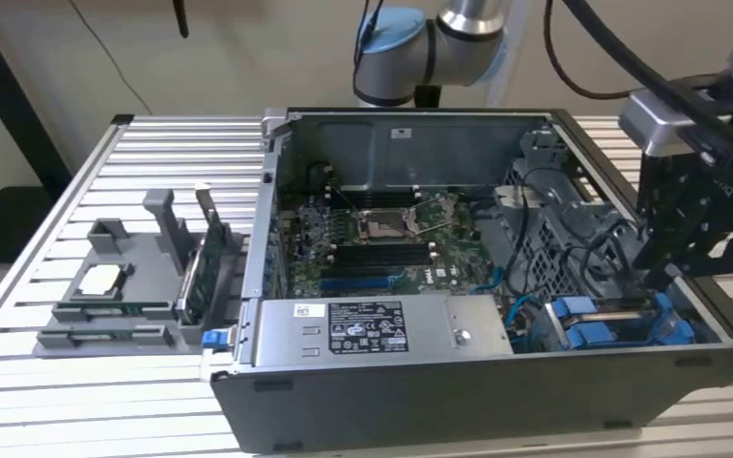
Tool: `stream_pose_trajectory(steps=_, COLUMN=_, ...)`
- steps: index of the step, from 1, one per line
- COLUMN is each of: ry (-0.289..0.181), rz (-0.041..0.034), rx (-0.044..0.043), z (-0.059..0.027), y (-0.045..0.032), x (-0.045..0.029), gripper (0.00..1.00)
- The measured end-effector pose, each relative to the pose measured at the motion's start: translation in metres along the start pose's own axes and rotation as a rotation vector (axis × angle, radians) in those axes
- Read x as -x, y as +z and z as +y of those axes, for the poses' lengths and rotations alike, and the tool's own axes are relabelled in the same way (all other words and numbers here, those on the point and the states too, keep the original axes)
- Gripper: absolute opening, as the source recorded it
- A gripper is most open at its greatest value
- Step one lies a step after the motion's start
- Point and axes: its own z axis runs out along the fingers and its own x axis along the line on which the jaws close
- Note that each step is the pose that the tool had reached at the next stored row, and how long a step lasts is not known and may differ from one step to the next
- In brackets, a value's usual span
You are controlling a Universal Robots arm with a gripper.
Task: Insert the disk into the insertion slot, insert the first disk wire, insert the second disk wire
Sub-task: 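Insert the first disk wire, then insert the second disk wire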
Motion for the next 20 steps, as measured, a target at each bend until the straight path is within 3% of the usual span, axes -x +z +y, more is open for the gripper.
stream_pose_trajectory(steps=5, ry=0.000, rz=0.0000, rx=0.0010, z=-0.0007, y=-0.0111, x=0.0002, gripper=0.27)
stream_pose_trajectory(steps=12, ry=0.000, rz=-0.0026, rx=0.0013, z=-0.0009, y=-0.0126, x=0.0002, gripper=0.27)
stream_pose_trajectory(steps=13, ry=0.001, rz=-0.0128, rx=0.0015, z=-0.0008, y=-0.0126, x=0.0002, gripper=0.27)
stream_pose_trajectory(steps=16, ry=0.003, rz=-0.0526, rx=0.0026, z=-0.0009, y=-0.0124, x=0.0002, gripper=0.27)
stream_pose_trajectory(steps=18, ry=0.004, rz=-0.0628, rx=0.0029, z=-0.0008, y=-0.0124, x=0.0003, gripper=0.27)
stream_pose_trajectory(steps=20, ry=0.004, rz=-0.0636, rx=0.0029, z=-0.0008, y=-0.0124, x=0.0003, gripper=0.27)
